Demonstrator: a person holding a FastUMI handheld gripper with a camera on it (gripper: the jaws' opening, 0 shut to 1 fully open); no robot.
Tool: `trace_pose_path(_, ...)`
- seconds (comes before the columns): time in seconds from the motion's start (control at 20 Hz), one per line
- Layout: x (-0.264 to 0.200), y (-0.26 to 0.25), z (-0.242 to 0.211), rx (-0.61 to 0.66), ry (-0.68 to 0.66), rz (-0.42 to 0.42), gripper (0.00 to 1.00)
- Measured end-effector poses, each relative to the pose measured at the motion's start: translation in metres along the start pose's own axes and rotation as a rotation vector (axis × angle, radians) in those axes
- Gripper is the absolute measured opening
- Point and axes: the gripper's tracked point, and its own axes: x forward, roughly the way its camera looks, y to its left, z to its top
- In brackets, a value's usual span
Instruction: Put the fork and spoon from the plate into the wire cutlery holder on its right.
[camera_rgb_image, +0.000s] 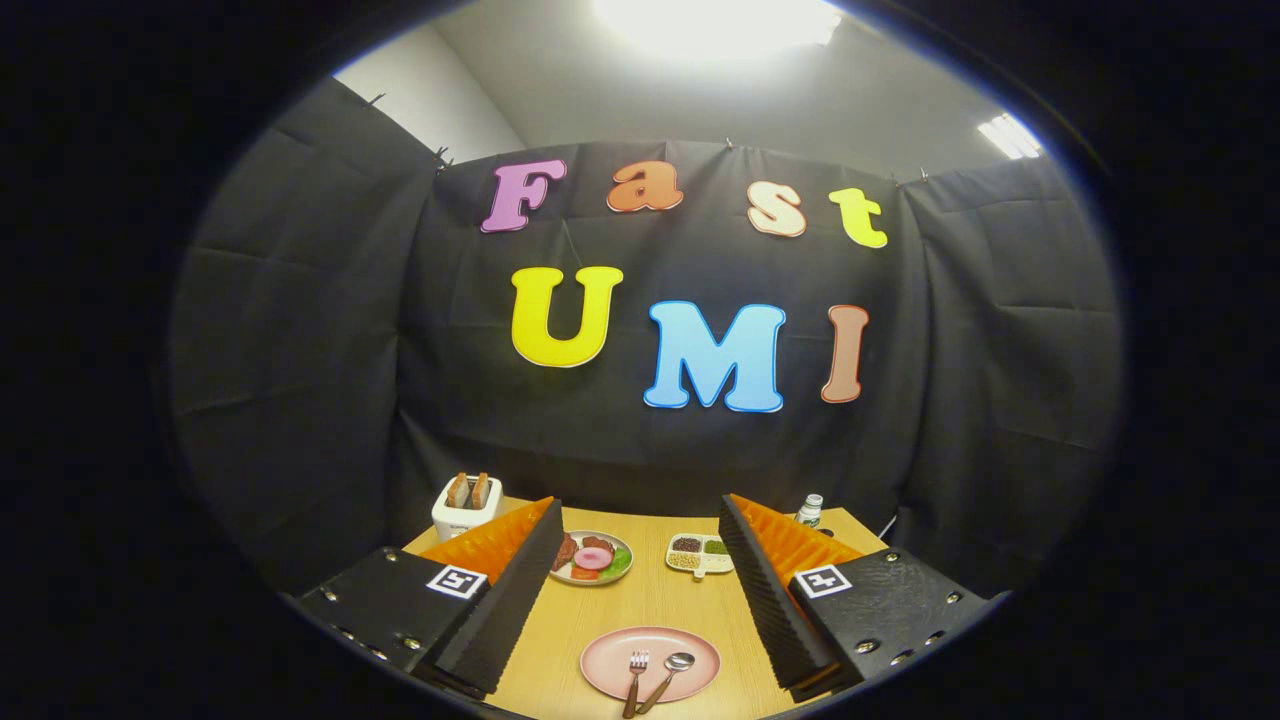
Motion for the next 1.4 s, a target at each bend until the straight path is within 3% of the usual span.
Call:
trace_pose_path(0.5, 0.017, 0.004, -0.049, 0.031, 0.142, 0.004, 0.96)
trace_pose_path(1.2, 0.042, -0.026, -0.193, -0.003, 0.57, -0.163, 0.96)
trace_pose_path(1.35, 0.044, -0.039, -0.225, -0.055, 0.699, -0.235, 0.89)
trace_pose_path(1.4, 0.045, -0.041, -0.235, -0.077, 0.744, -0.252, 0.82)
